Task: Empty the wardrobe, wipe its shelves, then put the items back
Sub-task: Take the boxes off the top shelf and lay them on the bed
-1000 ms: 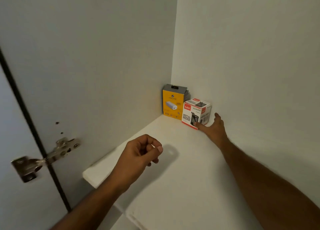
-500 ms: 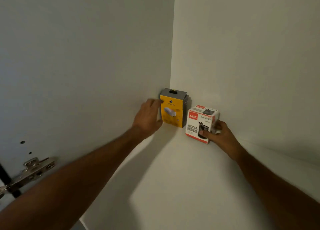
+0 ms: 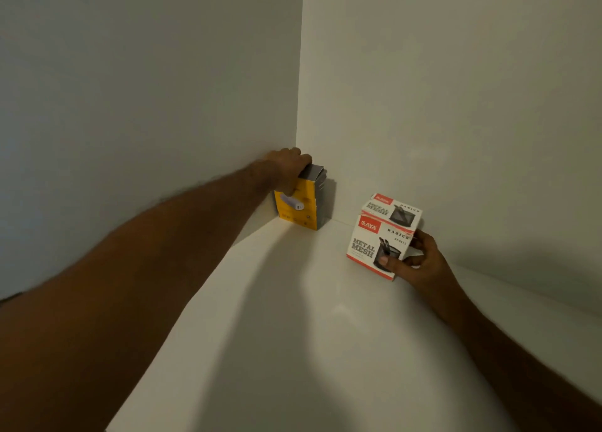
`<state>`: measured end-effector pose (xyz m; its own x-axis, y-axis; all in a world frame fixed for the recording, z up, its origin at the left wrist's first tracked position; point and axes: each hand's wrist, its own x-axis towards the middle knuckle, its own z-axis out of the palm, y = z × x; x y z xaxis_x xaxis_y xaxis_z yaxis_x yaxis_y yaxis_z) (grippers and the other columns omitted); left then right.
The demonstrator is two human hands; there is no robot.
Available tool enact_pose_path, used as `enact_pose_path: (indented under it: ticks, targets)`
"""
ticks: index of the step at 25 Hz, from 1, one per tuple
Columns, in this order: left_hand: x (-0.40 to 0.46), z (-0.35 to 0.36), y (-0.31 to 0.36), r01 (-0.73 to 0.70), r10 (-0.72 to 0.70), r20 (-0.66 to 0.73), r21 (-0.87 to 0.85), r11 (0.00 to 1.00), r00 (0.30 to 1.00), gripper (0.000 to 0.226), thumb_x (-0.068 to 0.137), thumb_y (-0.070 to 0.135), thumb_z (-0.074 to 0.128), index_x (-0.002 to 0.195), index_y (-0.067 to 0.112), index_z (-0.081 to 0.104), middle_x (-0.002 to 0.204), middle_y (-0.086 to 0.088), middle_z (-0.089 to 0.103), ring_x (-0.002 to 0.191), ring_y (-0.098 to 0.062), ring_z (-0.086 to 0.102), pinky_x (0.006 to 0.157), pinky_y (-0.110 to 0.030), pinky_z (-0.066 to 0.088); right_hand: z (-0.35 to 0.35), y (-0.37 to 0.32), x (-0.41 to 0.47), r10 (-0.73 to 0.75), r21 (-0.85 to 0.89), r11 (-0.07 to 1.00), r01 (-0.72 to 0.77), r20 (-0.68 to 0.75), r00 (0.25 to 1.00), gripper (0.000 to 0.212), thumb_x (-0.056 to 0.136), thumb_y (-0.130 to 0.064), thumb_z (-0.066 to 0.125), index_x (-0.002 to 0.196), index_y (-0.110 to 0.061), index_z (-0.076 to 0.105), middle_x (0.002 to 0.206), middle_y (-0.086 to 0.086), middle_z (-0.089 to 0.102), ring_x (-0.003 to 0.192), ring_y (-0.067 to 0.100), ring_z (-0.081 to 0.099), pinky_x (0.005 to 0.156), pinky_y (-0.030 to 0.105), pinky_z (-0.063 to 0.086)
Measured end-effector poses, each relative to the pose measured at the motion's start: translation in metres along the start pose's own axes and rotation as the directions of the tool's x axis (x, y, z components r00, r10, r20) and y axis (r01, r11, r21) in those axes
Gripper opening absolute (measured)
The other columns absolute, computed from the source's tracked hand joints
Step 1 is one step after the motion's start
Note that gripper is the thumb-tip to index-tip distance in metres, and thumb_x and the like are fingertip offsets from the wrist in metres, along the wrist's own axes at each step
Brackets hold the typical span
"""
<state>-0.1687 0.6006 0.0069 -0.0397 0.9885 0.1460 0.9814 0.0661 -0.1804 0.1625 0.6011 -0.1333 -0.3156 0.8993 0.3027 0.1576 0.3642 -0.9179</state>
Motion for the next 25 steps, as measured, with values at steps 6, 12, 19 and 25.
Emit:
enact_pose_path:
  ticks: [6,12,19,25]
  targets:
    - [-0.055,-0.013,0.001,0.037,-0.057,-0.109,-0.172,0.984,0.992,0.065,0.079,0.042,0.08,0.132,0.017,0.052,0.123,-0.009,0.056,0.112,-0.029,0.057,0.086,-0.039,0.048,0.001,0.001,0.0,-0.007,0.07,0.998,0.007,-0.005,1.0,0.068,0.074,-0.013,0.085,0.131,-0.023,0.05,0.124,0.001,0.064,0.09,0.007,0.073,0.065,0.019,0.058]
    - [-0.205,-0.049,0.011,0.077,-0.299,-0.327,-0.55,0.832,0.896,0.074,0.076,0.055,0.08,0.137,0.024,0.05,0.12,0.0,0.062,0.103,-0.02,0.062,0.086,-0.042,0.056,0.005,-0.019,-0.016,0.054,0.04,0.998,-0.055,0.026,0.998,0.077,0.066,-0.04,0.091,0.129,-0.028,0.051,0.126,0.003,0.064,0.096,0.017,0.07,0.073,0.031,0.055]
    - [-0.463,-0.076,0.011,0.121,-0.443,-0.32,-0.682,0.721,0.838,0.071,0.066,0.064,0.073,0.127,0.03,0.059,0.107,0.016,0.065,0.091,0.003,0.065,0.07,-0.009,0.054,0.08,-0.096,-0.097,-0.051,0.166,0.986,-0.019,0.411,0.91,0.072,0.061,-0.055,0.085,0.126,-0.038,0.059,0.126,-0.002,0.069,0.107,0.022,0.068,0.074,0.035,0.05]
    - [-0.735,-0.072,0.023,0.421,-0.725,-0.205,-0.698,0.579,0.657,0.073,0.062,0.072,0.079,0.124,0.036,0.064,0.107,0.014,0.071,0.094,0.0,0.068,0.079,-0.024,0.059,0.199,-0.198,-0.239,-0.225,0.271,0.962,0.029,0.729,0.647,0.032,0.079,-0.024,0.071,0.108,-0.037,0.07,0.111,-0.001,0.074,0.109,0.03,0.068,0.078,0.033,0.06]
